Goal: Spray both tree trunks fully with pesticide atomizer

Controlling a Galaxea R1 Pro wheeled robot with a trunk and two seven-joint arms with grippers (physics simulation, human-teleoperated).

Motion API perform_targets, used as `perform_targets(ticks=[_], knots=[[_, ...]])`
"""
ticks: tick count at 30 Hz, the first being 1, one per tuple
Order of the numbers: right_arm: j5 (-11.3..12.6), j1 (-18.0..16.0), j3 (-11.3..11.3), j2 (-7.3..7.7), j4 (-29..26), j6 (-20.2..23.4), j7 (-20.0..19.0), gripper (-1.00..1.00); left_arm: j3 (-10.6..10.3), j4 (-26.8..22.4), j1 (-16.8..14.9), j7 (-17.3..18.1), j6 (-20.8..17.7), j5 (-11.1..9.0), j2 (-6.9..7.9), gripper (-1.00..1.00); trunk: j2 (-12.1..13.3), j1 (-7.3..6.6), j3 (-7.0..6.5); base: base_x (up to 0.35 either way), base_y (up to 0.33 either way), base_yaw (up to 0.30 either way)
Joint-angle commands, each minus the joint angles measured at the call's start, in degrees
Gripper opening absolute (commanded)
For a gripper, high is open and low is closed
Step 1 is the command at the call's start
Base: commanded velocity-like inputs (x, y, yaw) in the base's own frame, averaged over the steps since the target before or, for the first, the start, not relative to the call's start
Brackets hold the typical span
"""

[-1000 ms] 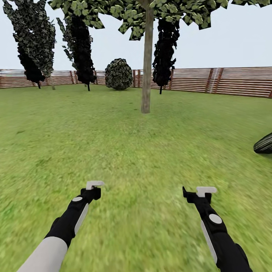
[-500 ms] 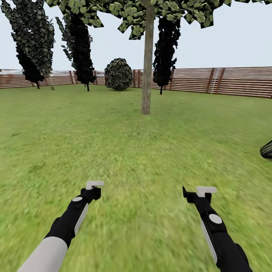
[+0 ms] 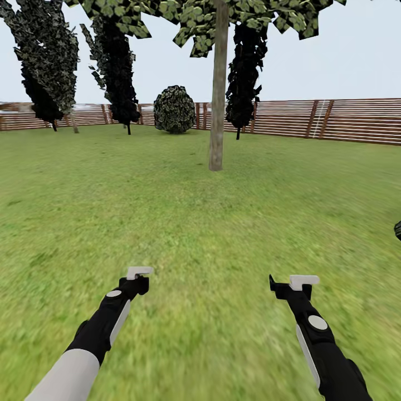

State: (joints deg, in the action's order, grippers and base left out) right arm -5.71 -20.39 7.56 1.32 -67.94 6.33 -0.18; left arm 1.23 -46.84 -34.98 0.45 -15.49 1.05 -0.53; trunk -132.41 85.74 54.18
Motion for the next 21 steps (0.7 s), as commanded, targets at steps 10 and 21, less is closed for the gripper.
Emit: perform_targets(ticks=[10,21], knots=[[0.00,0.00,0.00,0.00,0.00,0.00,0.00,1.00,0.00,-0.01,0.01,-0.01,0.00,0.01,0.00,-1.00,0.00,0.00,0.00,0.340,0.000,0.000],[0.00,0.00,0.00,0.00,-0.08,0.00,0.00,1.00,0.00,-0.01,0.01,-0.01,0.01,-0.02,0.00,-1.00,0.00,0.00,0.00,0.340,0.000,0.000]])
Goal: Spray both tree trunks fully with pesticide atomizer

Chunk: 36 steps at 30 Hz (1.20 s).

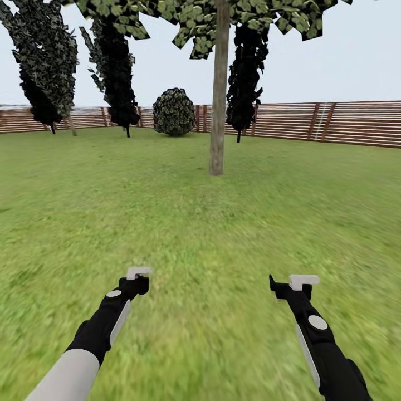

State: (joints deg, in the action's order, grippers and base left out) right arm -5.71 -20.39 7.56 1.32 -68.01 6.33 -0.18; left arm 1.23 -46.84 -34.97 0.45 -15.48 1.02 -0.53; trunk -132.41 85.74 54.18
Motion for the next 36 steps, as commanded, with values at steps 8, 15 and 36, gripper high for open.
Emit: perform_targets(ticks=[8,15,36], knots=[[0.00,0.00,0.00,0.00,-0.08,0.09,0.00,1.00,0.02,0.00,-0.01,-0.01,0.01,0.04,0.00,-1.00,0.00,0.00,0.00,0.340,0.000,-0.171],[0.00,0.00,0.00,0.00,0.02,0.09,0.00,1.00,0.08,0.00,0.00,-0.01,-0.04,0.04,0.08,-1.00,0.00,0.00,0.00,0.340,0.000,-0.027],[0.00,0.00,0.00,0.00,0.16,0.01,0.00,1.00,0.00,0.00,0.00,-0.02,-0.07,0.04,0.00,-1.00,0.00,0.00,0.00,0.340,0.000,0.000]])
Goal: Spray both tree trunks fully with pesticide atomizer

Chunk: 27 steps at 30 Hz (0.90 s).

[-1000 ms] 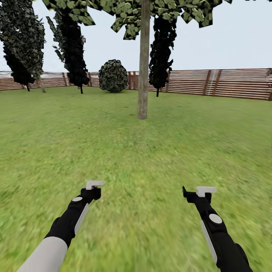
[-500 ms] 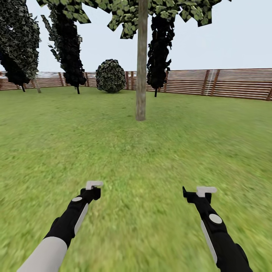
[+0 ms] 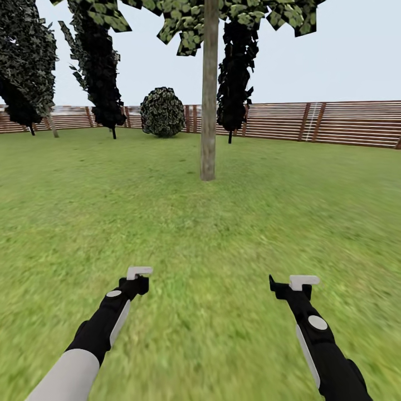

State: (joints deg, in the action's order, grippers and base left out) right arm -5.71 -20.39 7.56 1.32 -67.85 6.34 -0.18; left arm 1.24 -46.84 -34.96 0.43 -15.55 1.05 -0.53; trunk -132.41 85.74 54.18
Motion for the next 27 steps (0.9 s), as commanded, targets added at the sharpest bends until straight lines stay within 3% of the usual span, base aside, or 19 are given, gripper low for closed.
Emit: perform_targets(ticks=[1,27], knots=[[0.00,0.00,0.00,0.00,0.00,0.01,0.00,1.00,0.01,-0.01,-0.01,0.00,0.00,0.01,0.00,-1.00,0.00,0.00,0.00,0.340,0.000,0.000],[0.00,0.00,0.00,0.00,-0.09,-0.01,0.00,1.00,-0.01,-0.01,-0.01,0.01,0.03,0.01,0.00,-1.00,0.00,0.00,0.00,0.340,0.000,0.000]])
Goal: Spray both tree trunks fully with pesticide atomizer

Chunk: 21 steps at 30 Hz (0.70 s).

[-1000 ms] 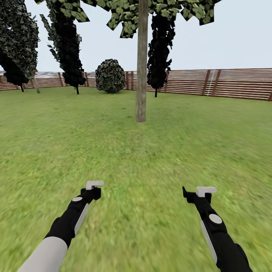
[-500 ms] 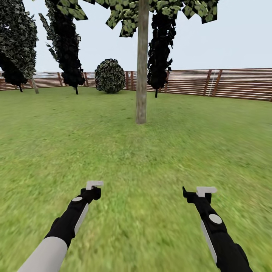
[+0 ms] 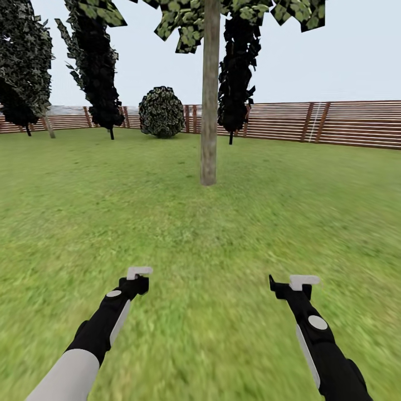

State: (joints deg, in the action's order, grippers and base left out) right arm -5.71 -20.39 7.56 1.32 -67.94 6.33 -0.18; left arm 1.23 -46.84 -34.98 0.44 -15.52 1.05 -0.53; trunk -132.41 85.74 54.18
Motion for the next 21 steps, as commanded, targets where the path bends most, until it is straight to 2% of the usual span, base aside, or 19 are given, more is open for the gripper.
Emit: perform_targets(ticks=[1,21], knots=[[0.00,0.00,0.00,0.00,0.00,0.00,0.00,1.00,0.00,-0.01,0.00,-0.01,0.00,0.01,0.00,-1.00,0.00,0.00,0.00,0.340,0.000,0.000],[0.00,0.00,0.00,0.00,0.00,0.00,0.00,1.00,0.00,-0.01,0.02,-0.01,-0.01,0.01,0.00,-1.00,0.00,0.00,0.00,0.340,0.000,0.000]])
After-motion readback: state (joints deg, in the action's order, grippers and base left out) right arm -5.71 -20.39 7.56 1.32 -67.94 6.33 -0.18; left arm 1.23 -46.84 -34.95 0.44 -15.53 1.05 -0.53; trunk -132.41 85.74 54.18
